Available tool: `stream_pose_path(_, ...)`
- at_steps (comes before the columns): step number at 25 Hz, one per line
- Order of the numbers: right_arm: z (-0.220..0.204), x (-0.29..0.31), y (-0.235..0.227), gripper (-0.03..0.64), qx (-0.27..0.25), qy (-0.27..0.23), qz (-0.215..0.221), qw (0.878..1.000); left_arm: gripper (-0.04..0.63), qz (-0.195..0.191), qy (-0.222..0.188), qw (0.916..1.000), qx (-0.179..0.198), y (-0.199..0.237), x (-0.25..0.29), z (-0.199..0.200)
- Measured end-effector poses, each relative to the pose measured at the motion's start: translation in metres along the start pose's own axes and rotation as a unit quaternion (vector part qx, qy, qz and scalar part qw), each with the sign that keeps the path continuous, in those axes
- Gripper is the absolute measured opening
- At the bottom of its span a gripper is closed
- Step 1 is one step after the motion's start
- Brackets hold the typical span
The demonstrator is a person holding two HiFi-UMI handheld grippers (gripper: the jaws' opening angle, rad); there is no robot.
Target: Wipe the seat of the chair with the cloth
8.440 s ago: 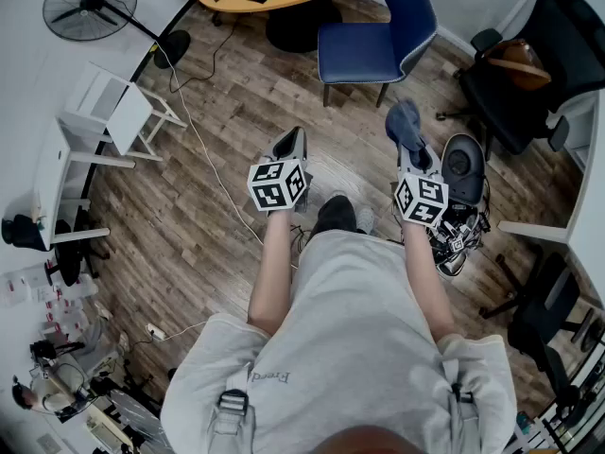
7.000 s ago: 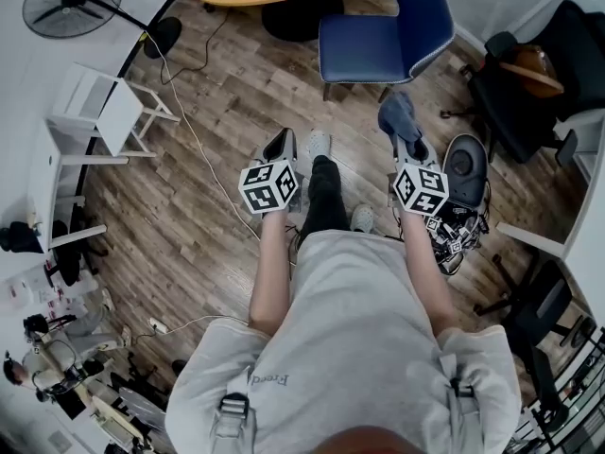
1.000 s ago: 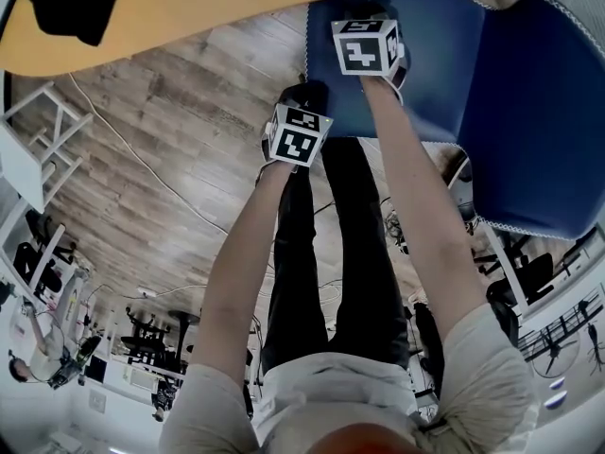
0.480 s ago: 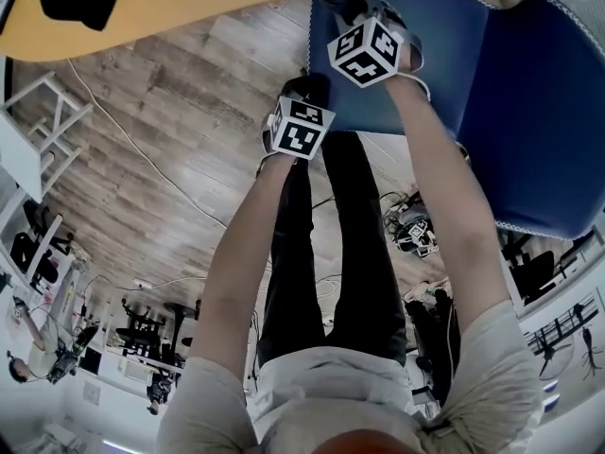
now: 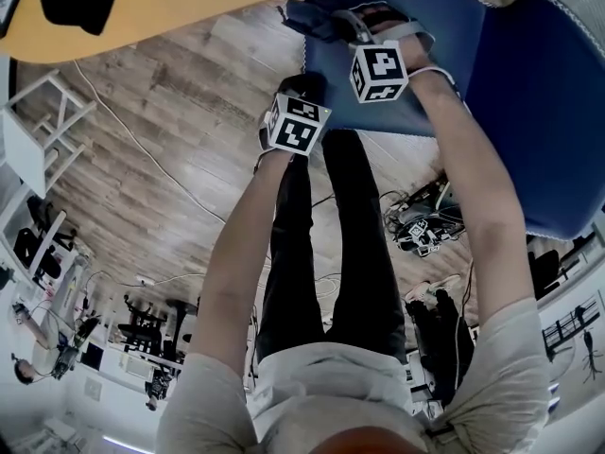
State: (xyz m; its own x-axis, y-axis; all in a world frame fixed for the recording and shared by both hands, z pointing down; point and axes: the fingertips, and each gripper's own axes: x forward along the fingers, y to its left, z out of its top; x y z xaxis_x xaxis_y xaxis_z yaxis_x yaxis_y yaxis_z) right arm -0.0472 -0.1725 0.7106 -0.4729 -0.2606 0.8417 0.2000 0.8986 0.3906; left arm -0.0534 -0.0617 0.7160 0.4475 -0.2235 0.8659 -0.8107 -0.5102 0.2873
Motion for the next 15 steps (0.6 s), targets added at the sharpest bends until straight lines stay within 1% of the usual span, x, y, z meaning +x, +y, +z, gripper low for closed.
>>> stream_pose_path(2,-0.002,-0.004,0.010,0.072,-0.054,-0.005,0.016,0.998,0.028,0.002,0.005,1.0000,0.000,0.001,0.000,0.000)
stream_pose_path(4,-0.005,-0.007,0.017,0.072,-0.091,-0.010,0.032,0.995,0.028,0.005,0.008,1.0000,-0.001,0.001,0.000,0.000)
stream_pose_path(9,-0.016,-0.017,0.031,0.072,-0.119,-0.019,0.061,0.991,0.028,0.008,0.014,0.9999,-0.003,0.003,0.000,0.000)
stream_pose_path(11,-0.022,-0.019,0.037,0.072,-0.144,-0.018,0.071,0.987,0.028,0.009,0.020,0.9998,-0.002,0.004,0.001,-0.002)
stream_pose_path(15,-0.043,-0.035,0.051,0.072,-0.206,-0.015,0.093,0.974,0.028,0.011,0.025,0.9996,-0.001,-0.002,0.001,-0.001)
